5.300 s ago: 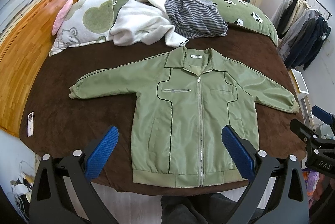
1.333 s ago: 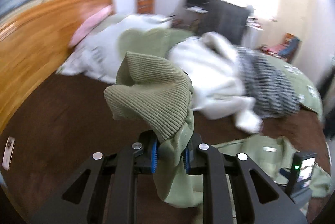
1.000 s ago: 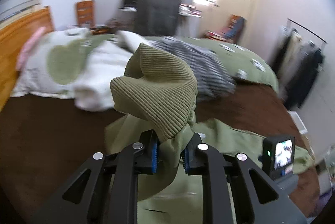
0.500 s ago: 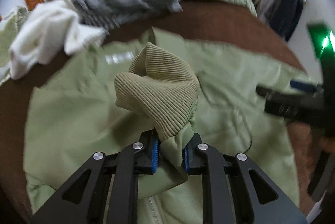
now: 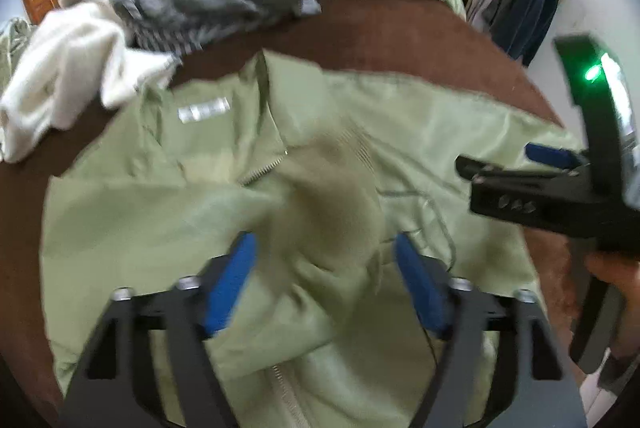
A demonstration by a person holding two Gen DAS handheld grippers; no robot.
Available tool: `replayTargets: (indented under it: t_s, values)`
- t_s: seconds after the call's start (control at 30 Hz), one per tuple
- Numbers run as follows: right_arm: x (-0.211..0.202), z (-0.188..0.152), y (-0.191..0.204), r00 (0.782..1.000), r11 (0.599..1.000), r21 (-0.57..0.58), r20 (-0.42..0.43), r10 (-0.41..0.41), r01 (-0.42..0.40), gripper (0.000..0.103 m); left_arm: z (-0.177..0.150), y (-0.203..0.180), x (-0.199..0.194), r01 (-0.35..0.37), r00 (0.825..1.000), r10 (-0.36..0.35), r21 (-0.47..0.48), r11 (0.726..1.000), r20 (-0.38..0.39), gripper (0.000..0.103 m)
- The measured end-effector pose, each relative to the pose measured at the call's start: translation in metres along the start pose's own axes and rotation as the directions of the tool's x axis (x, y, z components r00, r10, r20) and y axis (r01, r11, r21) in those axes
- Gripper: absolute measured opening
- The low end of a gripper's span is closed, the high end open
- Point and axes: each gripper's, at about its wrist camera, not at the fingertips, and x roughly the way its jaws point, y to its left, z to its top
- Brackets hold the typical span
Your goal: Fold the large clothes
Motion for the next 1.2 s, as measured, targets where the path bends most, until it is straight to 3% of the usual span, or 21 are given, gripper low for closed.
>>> replayTargets:
  t_s: [0.1, 0.2, 0.37, 0.5, 0.67, 0.8, 0.9, 1.0, 1.2]
  values:
    - [-0.025, 0.014, 0.007, 0.999, 0.999, -0.018, 0.031, 0.027, -0.027, 0.097, 0.008, 0.015, -0.035, 0.006, 1.0, -0.005, -0.036, 0.999, 0.024, 0.089]
    - [-0.045, 0.024, 0.019, 0.993, 0.994, -0.005, 0.037, 0.108, -0.108, 0.097, 0.011, 0.04, -0.057, -0.038, 0.999, 0.04, -0.068, 0.997, 0.019, 0.095]
    - [-0.049, 0.021, 0.058, 0.986, 0.986, -0.044, 0.016, 0.165, -0.164, 0.097, 0.006, 0.088, -0.05, -0.1, 0.995, 0.097, -0.102, 0.99, -0.033, 0.097]
    - [-0.031, 0.001, 0.086, 0.978, 0.978, -0.034, -0.035, 0.206, -0.207, 0.082, 0.0, 0.12, -0.023, -0.163, 0.985, 0.157, -0.075, 0.984, -0.07, 0.097]
    - [-0.011, -0.035, 0.1, 0.982, 0.984, 0.012, -0.074, 0.176, -0.175, 0.066, -0.019, 0.155, 0.013, -0.171, 0.98, 0.157, -0.122, 0.978, -0.118, 0.096]
    - [0.014, -0.06, 0.102, 0.981, 0.988, 0.035, -0.119, 0.155, -0.152, 0.067, -0.043, 0.172, 0.044, -0.169, 0.973, 0.137, -0.165, 0.972, -0.185, 0.097]
    - [0.025, -0.066, 0.104, 0.986, 0.991, 0.031, -0.102, 0.135, -0.133, 0.073, -0.055, 0.175, 0.058, -0.16, 0.975, 0.133, -0.145, 0.976, -0.179, 0.097]
    - [0.033, -0.063, 0.109, 0.992, 0.995, 0.005, -0.084, 0.099, -0.099, 0.079, -0.054, 0.176, 0.065, -0.161, 0.975, 0.139, -0.122, 0.979, -0.174, 0.097]
    - [0.042, -0.05, 0.111, 0.992, 0.996, -0.002, -0.085, 0.089, -0.09, 0.081, -0.045, 0.186, 0.069, -0.141, 0.977, 0.113, -0.147, 0.979, -0.182, 0.097]
